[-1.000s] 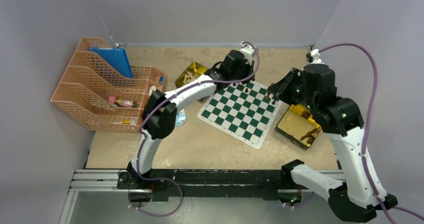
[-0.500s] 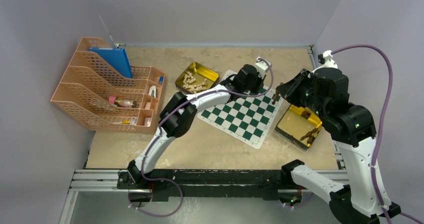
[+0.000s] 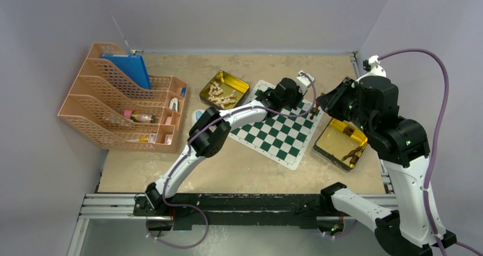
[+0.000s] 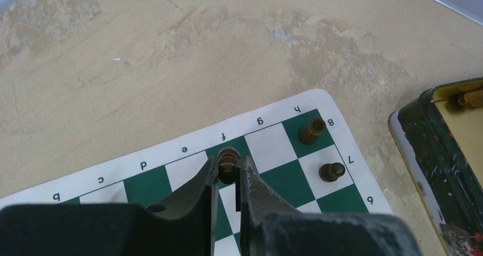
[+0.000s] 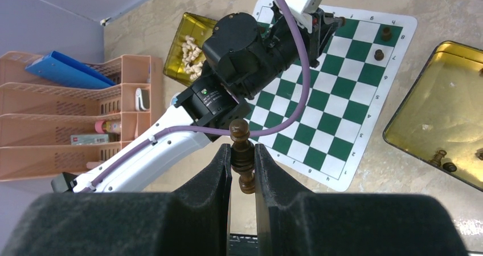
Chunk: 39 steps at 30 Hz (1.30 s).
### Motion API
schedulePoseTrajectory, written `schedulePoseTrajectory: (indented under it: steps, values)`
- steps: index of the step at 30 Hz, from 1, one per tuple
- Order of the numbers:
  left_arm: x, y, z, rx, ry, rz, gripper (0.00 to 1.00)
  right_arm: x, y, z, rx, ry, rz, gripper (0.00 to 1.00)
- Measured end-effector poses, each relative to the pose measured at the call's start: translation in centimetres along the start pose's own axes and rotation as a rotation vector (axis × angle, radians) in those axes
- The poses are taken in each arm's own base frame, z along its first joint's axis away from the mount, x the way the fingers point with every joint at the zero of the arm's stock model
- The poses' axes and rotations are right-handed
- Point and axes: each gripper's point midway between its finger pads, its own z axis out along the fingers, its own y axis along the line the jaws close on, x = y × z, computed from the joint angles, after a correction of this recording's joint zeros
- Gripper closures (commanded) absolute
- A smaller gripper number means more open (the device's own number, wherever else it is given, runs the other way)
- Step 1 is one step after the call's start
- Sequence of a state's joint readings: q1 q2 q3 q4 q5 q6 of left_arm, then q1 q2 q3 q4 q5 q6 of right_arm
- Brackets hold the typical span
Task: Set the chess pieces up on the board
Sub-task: Place the chess piece on the chessboard.
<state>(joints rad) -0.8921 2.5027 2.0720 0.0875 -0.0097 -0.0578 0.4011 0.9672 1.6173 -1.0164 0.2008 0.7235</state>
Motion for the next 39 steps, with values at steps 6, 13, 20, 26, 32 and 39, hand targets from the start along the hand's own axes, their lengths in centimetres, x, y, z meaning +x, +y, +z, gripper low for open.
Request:
schedulePoseTrajectory:
  steps: [6,13,20,26,32,39]
  values:
    - [0.8,-0.3,0.3,0.003,0.012,0.028,1.00,-0.3,-0.3,-0.1,0.013,-0.013,-0.011,1.00]
    - [1.8,-0.2,0.7,-0.004,0.026,0.031,0.98,-0.4,-0.2,-0.3,0.008,-0.019,-0.020,1.00]
    - [2.7,-0.1,1.2,-0.006,0.036,0.032,0.96,-0.7,-0.1,-0.7,-0.002,-0.031,-0.025,1.00]
    - [2.6,-0.1,1.7,-0.005,0.029,0.057,0.92,-0.8,-0.1,-1.3,-0.012,-0.043,-0.022,1.00]
    - [2.7,0.1,1.7,-0.010,0.030,0.082,0.91,-0.9,-0.2,-1.3,-0.010,-0.047,-0.025,1.00]
    - [2.8,-0.1,1.7,-0.006,0.033,0.083,0.90,-0.9,-0.3,-1.0,-0.002,-0.043,-0.037,0.99]
